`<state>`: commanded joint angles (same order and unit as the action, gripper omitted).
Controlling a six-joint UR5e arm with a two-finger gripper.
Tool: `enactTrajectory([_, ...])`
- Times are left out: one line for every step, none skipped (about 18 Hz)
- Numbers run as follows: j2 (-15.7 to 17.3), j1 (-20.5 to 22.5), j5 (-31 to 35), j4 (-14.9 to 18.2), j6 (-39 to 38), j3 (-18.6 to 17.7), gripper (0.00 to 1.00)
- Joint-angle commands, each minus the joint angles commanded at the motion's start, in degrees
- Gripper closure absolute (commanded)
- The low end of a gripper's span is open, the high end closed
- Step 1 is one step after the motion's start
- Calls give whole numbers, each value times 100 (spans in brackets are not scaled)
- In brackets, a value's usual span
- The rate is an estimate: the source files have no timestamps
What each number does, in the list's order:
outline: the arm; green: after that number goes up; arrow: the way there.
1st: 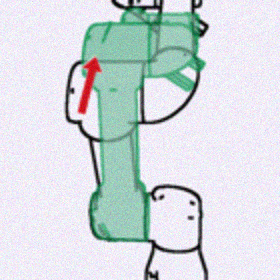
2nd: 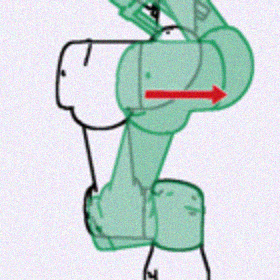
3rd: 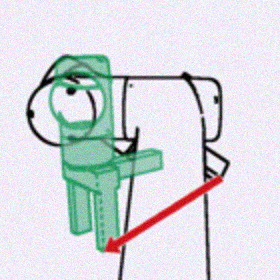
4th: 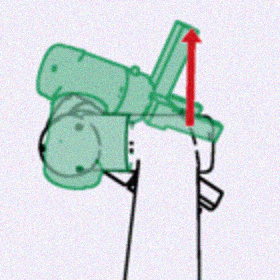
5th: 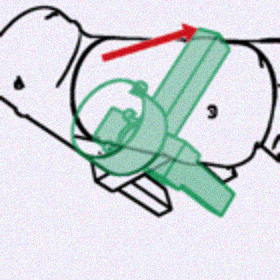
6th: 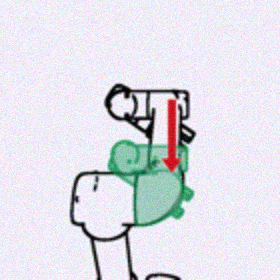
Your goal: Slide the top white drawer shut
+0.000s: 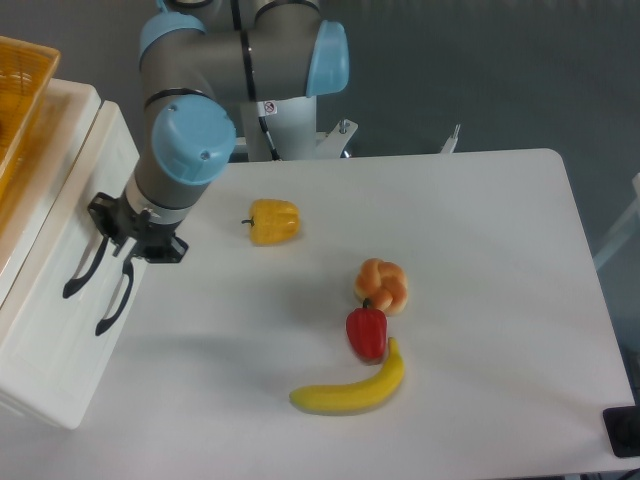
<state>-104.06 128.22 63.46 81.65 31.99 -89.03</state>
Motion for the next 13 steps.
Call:
enactTrajectory([0,132,17,-26,17,44,41])
enactTrajectory([0,281,52,-26,26,96,23])
enactTrajectory([0,448,131,-26,44,158,0])
enactTrajectory([-9,650,228,-61,70,237,0])
enactTrajectory([-17,808,255,-209,114,281,0])
enactTrajectory([-26,949,272,-437,184,281,0])
enactTrajectory([-35,1090,351,-674,263,281,0])
enactTrajectory([-44,1213,499,-859,385,281,0])
enactTrajectory([-61,1301,736,-983,587,281,0])
enactTrajectory([-88,1380,964,-1037,832,281,0])
enactTrajectory([-131,1468,1106,-1081,1052,281,0])
enactTrajectory([-184,1591,1151,-1151,1194,281,0])
enactTrajectory([-263,1714,1160,-1256,1282,281,0])
